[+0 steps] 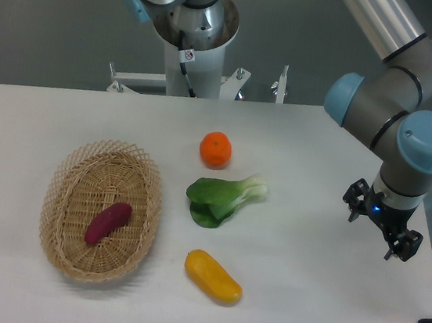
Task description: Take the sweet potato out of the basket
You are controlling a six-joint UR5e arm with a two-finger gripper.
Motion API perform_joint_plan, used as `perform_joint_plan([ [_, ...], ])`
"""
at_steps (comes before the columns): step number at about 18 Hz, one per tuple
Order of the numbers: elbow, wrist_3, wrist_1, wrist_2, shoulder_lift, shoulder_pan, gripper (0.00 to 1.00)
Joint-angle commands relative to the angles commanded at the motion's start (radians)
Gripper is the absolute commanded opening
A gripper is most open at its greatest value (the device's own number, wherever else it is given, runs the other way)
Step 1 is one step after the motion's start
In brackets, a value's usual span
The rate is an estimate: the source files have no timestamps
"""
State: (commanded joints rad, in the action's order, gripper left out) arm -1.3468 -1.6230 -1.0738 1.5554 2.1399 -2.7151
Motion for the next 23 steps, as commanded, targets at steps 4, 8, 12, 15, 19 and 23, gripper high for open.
perform_joint_plan([
  [4,-0.002,0.0,0.0,0.0,-0.002,0.0,1.0],
  [8,-0.002,0.011,-0.002,-0.008,-0.002,0.0,1.0],
  [12,-0.011,0.028,-0.005,-0.011,-0.008,0.002,1.0],
  [15,-0.031,0.051,-0.002,-0.024,-0.012,0.003,1.0],
  [19,-0.034,0.104,-0.003,-0.025,-0.015,0.018,1.0],
  [23,-0.038,0.173,-0.002,-0.021,-0.017,0.061,1.0],
])
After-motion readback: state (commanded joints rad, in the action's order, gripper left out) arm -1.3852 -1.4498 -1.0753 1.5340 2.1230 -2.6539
